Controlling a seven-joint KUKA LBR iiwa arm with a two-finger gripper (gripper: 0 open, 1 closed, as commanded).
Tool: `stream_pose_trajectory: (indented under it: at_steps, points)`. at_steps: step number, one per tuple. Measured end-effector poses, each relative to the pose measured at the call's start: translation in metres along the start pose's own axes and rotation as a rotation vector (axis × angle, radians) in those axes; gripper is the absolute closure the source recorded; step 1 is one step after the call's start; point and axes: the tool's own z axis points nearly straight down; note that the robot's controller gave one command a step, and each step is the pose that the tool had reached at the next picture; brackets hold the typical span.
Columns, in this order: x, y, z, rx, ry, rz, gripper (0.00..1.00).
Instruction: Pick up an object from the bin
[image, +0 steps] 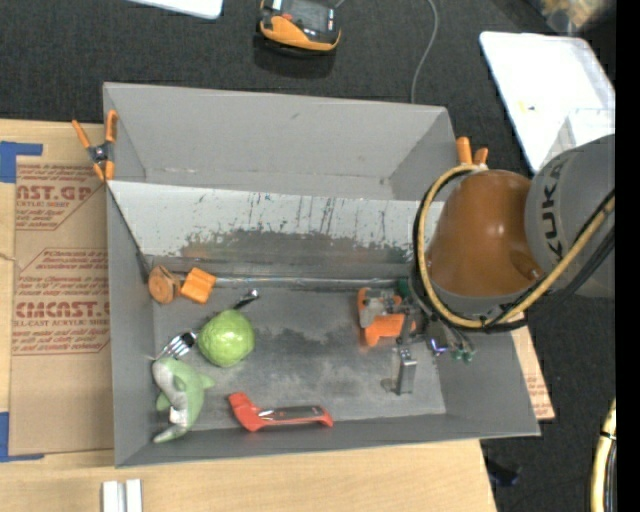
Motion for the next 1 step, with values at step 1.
stream_pose_trajectory:
  at_steps: [1]
  points:
    - [-0.0668, 0.0215, -0.0174, 0.001, -0.008, -0.308, 0.00]
